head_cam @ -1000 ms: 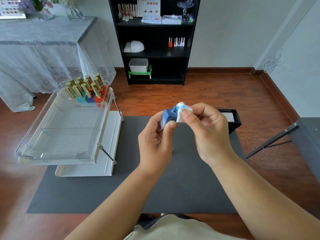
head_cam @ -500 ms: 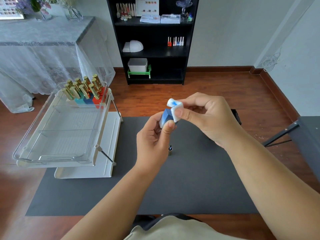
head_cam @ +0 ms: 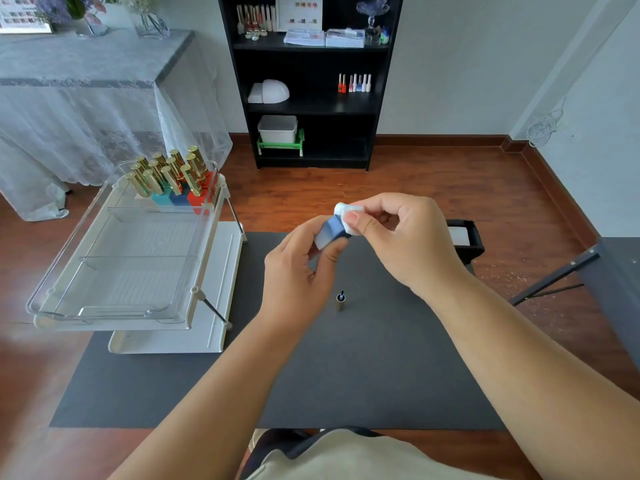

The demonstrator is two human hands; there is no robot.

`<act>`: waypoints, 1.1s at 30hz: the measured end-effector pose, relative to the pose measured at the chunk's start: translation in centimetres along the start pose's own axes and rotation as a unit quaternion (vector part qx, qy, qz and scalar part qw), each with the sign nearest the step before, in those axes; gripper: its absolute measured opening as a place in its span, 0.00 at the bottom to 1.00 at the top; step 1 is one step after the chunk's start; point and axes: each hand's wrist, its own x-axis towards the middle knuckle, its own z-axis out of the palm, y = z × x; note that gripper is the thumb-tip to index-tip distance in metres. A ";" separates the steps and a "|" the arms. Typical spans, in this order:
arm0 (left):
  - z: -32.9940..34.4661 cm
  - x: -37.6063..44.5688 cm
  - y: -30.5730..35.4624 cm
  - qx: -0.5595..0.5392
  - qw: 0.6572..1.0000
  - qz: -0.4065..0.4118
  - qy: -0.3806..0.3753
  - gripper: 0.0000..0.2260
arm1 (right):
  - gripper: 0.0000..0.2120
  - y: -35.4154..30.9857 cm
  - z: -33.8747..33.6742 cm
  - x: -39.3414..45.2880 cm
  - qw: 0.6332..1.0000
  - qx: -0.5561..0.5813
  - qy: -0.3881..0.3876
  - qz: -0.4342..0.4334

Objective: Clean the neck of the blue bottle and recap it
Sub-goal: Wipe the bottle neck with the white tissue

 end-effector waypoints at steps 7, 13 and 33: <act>-0.8 0.5 0.8 -0.238 0.957 -0.118 -0.114 0.09 | 0.03 1.0 -2.0 0.2 0.990 0.050 -0.063 -0.115; -1.3 1.1 0.7 -0.403 0.853 -0.221 -0.245 0.11 | 0.03 1.7 -2.7 0.7 0.979 0.137 -0.119 -0.094; -0.5 -0.6 -1.1 -0.496 0.776 -0.293 -0.255 0.14 | 0.15 3.7 0.0 -0.3 0.896 0.376 -0.155 0.178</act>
